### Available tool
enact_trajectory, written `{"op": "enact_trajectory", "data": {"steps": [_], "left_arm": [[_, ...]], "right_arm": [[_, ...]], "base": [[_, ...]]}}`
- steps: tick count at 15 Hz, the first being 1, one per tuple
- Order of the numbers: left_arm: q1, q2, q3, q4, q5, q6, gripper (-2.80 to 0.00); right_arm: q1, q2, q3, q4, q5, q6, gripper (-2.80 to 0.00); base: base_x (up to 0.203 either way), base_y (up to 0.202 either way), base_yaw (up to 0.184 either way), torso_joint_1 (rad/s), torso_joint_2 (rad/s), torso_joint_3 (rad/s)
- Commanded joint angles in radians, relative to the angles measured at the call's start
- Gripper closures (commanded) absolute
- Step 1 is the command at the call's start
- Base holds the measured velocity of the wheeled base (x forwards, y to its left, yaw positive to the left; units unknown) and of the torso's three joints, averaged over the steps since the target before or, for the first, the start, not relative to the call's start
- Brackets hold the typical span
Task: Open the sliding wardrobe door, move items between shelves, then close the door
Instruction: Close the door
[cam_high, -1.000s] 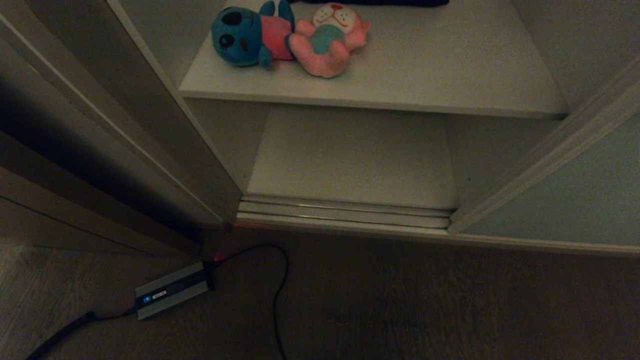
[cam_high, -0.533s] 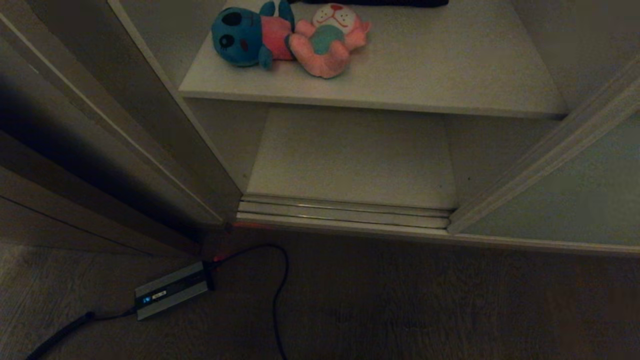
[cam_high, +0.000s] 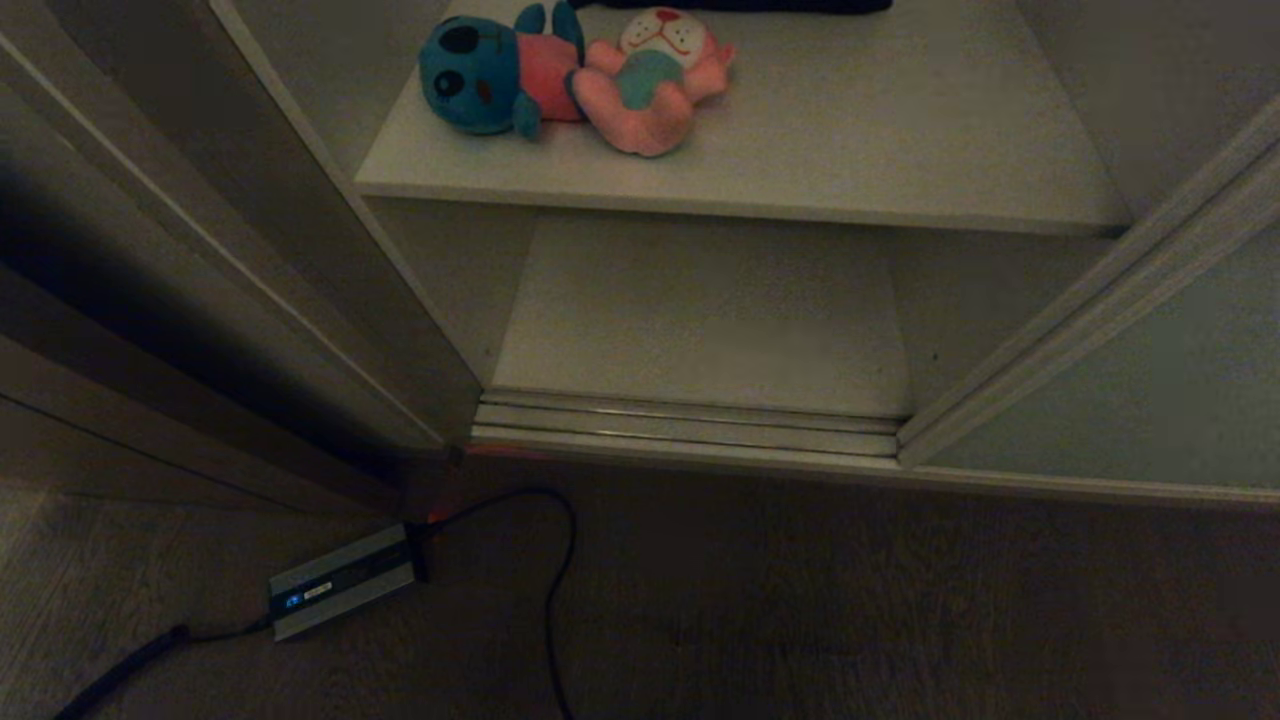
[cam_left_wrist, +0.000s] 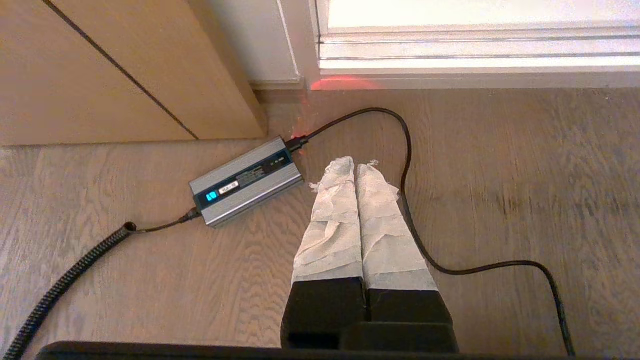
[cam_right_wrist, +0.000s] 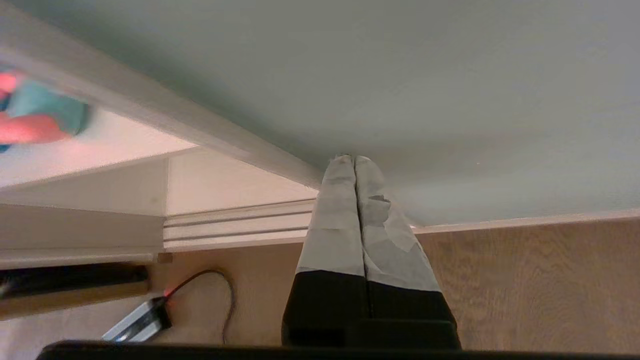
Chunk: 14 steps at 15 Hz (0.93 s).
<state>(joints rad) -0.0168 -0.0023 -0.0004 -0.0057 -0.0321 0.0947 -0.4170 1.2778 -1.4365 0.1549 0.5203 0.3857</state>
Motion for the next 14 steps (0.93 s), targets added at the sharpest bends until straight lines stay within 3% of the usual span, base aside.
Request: {"op": "enact_trajectory", "data": {"steps": [1, 8, 14], "left_arm": [[0.0, 0.001, -0.001, 0.0, 0.0, 0.0, 0.0], [0.0, 0.001, 0.0, 0.0, 0.0, 0.0, 0.0], [0.0, 0.001, 0.0, 0.0, 0.0, 0.0, 0.0]], "right_arm": [[0.062, -0.028, 0.006, -0.002, 0.009, -0.001, 0.0], [0.273, -0.06, 0.028, -0.003, -0.002, -0.011, 0.0], [0.666, -0.178, 0.098, 0.02, -0.064, -0.051, 0.0]], "base": [[0.0, 0.0, 0.0, 0.0, 0.0, 0.0], [0.0, 0.0, 0.0, 0.0, 0.0, 0.0], [0.0, 0.0, 0.0, 0.0, 0.0, 0.0]]}}
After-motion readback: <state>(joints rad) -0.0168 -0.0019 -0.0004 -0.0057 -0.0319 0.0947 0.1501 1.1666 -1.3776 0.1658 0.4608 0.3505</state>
